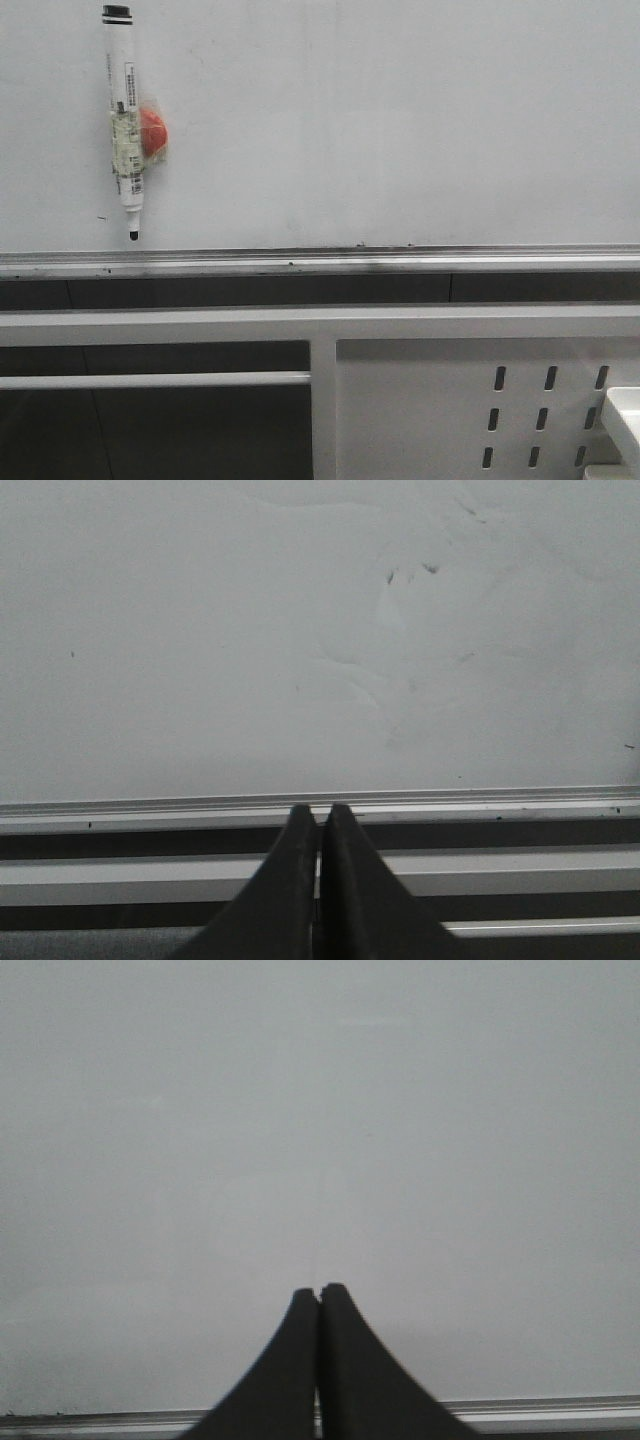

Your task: Write number 1 on whiteboard

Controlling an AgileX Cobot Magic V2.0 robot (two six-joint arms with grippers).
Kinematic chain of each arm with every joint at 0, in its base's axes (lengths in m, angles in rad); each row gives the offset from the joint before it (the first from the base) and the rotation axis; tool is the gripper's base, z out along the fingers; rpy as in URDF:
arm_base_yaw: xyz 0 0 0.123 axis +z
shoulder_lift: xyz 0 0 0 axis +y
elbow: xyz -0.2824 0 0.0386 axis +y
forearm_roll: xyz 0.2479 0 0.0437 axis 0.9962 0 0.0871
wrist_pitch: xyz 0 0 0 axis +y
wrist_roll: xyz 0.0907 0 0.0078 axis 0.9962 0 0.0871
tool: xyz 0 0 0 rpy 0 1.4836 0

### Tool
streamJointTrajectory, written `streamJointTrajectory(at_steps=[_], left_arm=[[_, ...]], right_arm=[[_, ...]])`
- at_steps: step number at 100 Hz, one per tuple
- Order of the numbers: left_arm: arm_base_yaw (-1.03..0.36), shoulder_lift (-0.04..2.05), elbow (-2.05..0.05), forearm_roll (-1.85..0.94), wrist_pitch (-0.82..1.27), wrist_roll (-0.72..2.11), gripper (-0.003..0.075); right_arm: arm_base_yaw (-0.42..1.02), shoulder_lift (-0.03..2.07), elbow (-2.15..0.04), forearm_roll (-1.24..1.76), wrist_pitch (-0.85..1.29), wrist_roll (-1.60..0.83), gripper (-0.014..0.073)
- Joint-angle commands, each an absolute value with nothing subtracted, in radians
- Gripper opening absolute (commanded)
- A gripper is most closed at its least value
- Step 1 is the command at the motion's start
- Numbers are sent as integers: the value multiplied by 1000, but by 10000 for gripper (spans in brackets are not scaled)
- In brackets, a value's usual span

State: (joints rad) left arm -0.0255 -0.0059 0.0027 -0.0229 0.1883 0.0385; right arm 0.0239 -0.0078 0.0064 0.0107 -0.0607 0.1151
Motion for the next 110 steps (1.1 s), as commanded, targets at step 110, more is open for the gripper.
streamJointTrajectory(at_steps=[110], left_arm=[[-21, 80, -312, -192, 131, 29, -20]], right_arm=[[17, 18, -332, -54, 227, 293, -69]])
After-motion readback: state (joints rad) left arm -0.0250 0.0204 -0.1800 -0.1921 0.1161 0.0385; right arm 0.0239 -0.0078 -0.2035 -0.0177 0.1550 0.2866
